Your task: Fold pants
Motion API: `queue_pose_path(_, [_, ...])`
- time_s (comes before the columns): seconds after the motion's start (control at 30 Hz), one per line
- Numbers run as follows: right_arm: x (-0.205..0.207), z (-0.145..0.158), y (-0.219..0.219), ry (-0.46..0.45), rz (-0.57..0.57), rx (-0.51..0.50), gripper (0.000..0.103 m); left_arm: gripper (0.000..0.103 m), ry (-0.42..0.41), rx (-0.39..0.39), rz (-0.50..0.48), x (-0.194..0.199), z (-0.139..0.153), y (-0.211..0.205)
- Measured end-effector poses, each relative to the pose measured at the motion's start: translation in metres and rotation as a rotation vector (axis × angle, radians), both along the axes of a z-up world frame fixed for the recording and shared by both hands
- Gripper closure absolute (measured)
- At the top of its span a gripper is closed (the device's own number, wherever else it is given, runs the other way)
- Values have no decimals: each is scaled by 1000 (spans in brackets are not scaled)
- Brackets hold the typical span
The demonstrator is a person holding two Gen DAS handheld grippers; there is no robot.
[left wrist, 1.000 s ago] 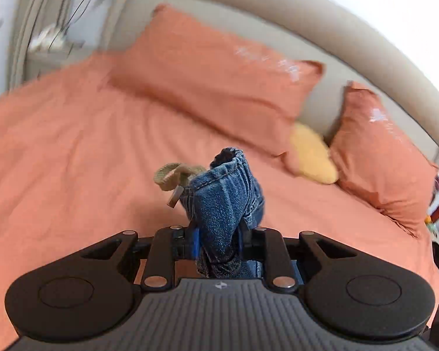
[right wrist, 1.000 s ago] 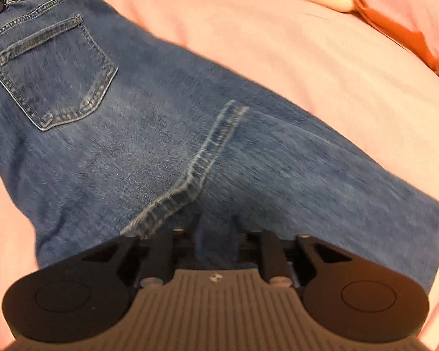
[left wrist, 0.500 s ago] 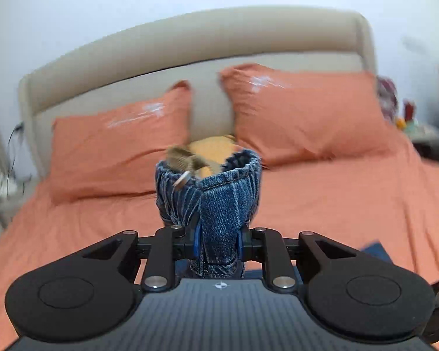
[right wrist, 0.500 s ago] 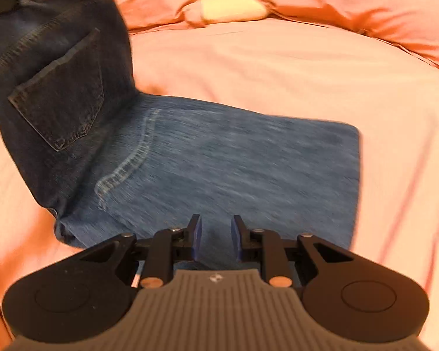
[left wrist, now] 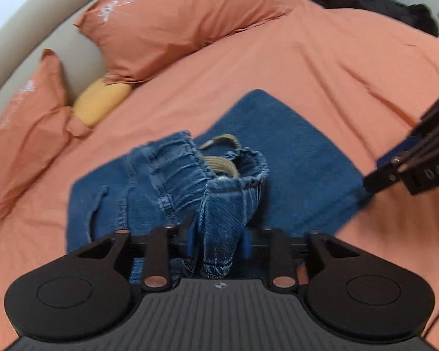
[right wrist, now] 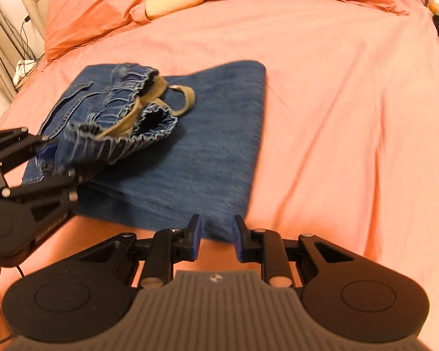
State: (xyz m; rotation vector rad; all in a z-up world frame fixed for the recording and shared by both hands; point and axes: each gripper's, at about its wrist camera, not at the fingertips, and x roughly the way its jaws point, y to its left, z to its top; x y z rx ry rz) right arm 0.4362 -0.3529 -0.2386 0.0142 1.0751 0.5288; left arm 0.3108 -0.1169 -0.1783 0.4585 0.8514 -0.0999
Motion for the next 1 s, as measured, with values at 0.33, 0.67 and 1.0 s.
queue_pose_path(0.33, [0, 31, 27, -20, 57, 93, 83, 27, 45, -166, -95, -19, 36, 79])
queue_pose_path(0.67, [47, 57, 97, 29, 19, 213, 73, 27, 120, -56, -54, -41, -3, 174])
queue_pose_path(1.0, [86, 9, 133, 178, -88, 172, 62, 22, 138, -99, -122, -49, -20, 198])
